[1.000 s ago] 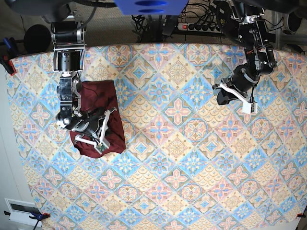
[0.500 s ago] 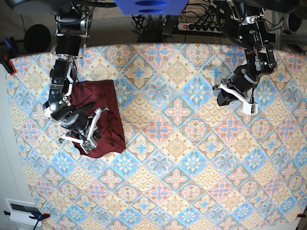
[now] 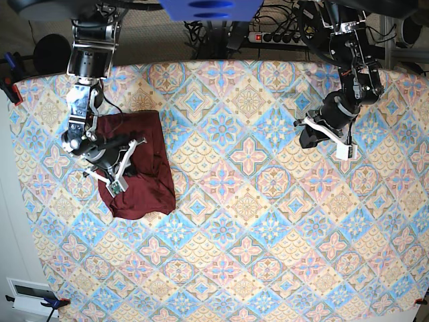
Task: Layout the t-shirt on the table in an organized manner, then fold the t-shirt properly
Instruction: 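Smooth the folded shirt flat with the right gripper and release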
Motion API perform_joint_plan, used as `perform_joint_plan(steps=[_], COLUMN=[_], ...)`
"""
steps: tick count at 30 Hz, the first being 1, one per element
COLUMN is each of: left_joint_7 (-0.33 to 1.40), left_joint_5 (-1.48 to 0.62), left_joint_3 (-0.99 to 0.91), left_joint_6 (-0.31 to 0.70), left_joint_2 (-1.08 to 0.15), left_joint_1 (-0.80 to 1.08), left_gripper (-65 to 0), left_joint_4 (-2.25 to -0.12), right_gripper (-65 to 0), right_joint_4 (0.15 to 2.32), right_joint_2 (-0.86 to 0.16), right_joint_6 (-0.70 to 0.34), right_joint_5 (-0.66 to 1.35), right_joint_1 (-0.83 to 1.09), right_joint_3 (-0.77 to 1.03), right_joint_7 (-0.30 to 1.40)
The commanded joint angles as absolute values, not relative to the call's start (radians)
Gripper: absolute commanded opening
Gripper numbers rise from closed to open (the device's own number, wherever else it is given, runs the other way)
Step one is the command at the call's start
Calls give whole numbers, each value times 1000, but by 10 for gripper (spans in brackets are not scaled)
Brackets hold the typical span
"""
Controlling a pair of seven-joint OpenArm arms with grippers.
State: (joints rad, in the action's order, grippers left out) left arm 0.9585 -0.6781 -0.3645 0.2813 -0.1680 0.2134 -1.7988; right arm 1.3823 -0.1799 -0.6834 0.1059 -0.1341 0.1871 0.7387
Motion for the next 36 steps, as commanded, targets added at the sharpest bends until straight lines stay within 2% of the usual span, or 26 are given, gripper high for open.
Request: perform_joint_plan(steps=[1,14,25,36], left_joint_7=[941,943,943,943], left_joint_5=[-691,-693,-693,-693], left_joint_3=[-366,-366,-364,-364], left_joint_6=[288,289,289,289], left_joint_2=[-176,-174,-174,-174], left_joint_1=[206,213,214,213], left_gripper=[-648,-648,-648,-648], left_joint_4=[-1814,-1814,-1814,-1814], right_gripper=[-647,-647,-647,-647], right_joint_4=[1394,1425,1716,1538], right_joint_2=[-173,-154,-154,-133], right_joint_6=[-691,-691,-691,-691], right_joint_5=[97,97,97,97], right_joint_1=[-148,-143,-7,2], right_joint_3=[174,156,156,120], right_joint_7=[753,717,776,771])
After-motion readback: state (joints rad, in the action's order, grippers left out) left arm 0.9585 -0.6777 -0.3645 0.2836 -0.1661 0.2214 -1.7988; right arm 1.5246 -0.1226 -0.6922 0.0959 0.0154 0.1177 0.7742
